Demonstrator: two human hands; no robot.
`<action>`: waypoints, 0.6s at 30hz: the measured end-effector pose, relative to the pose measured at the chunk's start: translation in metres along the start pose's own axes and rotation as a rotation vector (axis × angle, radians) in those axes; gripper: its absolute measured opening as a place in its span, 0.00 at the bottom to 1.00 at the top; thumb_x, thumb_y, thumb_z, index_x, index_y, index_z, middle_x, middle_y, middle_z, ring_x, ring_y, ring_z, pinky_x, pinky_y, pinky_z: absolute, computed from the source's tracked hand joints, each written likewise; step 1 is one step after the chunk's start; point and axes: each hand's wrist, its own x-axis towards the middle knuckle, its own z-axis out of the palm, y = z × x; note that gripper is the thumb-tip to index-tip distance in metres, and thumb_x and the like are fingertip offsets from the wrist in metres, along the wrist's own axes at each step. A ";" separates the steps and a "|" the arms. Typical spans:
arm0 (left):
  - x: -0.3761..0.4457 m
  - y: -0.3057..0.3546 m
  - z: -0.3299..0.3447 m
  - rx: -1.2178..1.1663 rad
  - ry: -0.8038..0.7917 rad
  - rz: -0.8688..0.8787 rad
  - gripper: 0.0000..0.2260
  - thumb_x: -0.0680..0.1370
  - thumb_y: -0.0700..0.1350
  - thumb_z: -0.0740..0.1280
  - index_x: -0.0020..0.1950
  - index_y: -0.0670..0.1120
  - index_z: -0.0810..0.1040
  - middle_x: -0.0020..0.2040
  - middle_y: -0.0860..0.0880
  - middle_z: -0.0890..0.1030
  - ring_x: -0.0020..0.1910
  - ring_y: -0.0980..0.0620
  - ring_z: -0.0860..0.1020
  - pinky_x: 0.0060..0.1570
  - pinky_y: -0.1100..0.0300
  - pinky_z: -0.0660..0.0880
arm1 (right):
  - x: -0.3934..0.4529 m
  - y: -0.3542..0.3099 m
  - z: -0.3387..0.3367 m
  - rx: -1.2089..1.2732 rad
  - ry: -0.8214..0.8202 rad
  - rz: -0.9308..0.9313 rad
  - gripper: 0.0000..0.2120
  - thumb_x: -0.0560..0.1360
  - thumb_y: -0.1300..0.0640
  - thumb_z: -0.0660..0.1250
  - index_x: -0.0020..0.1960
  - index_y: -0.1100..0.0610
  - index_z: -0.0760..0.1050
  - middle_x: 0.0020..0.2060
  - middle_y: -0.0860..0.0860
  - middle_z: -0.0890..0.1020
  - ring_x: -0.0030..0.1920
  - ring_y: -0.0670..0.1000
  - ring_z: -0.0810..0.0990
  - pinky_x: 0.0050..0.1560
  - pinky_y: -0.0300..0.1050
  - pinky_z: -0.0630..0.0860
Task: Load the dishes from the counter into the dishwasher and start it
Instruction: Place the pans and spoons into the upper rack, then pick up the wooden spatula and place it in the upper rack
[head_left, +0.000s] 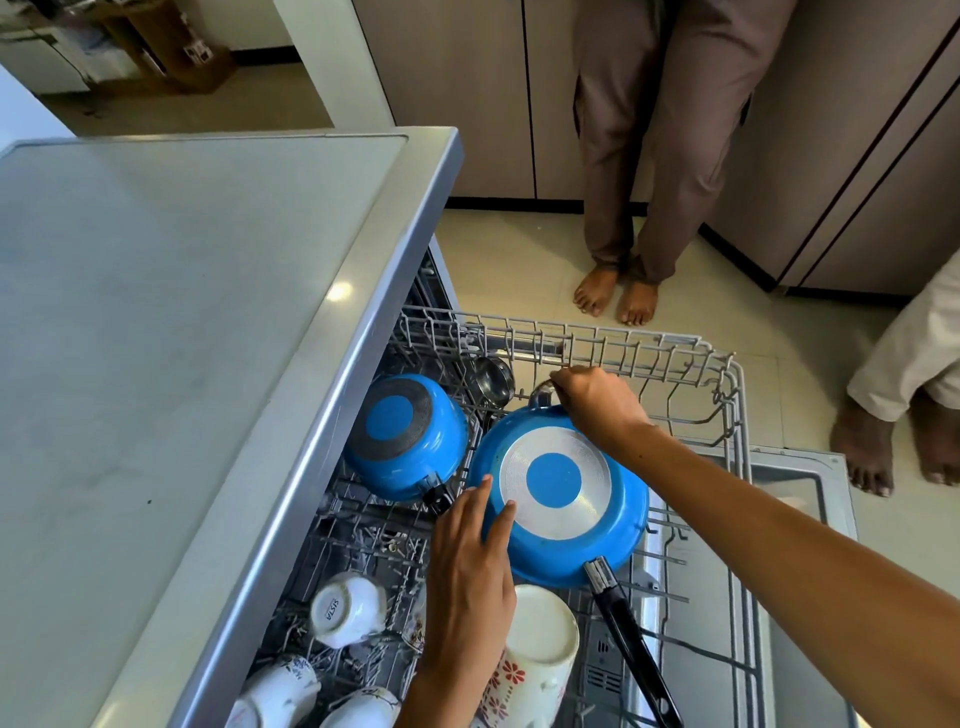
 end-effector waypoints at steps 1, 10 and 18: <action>-0.001 0.000 -0.001 -0.003 -0.006 -0.004 0.23 0.63 0.33 0.76 0.57 0.45 0.81 0.65 0.43 0.76 0.63 0.44 0.74 0.60 0.47 0.73 | -0.001 0.000 0.001 0.010 -0.002 0.011 0.05 0.75 0.65 0.64 0.51 0.60 0.75 0.45 0.56 0.81 0.40 0.56 0.79 0.40 0.46 0.75; -0.022 0.011 -0.020 -0.047 0.055 -0.052 0.21 0.65 0.32 0.75 0.56 0.44 0.82 0.64 0.44 0.76 0.64 0.48 0.69 0.62 0.51 0.67 | -0.043 -0.018 -0.011 0.031 0.118 0.058 0.12 0.75 0.64 0.60 0.54 0.57 0.78 0.43 0.55 0.83 0.41 0.59 0.80 0.38 0.46 0.74; -0.073 0.033 -0.064 -0.093 0.111 -0.097 0.20 0.68 0.31 0.70 0.58 0.43 0.80 0.67 0.44 0.73 0.64 0.44 0.72 0.62 0.48 0.72 | -0.146 -0.086 -0.033 0.326 0.331 -0.025 0.06 0.72 0.65 0.67 0.46 0.58 0.82 0.40 0.53 0.85 0.36 0.58 0.82 0.32 0.48 0.77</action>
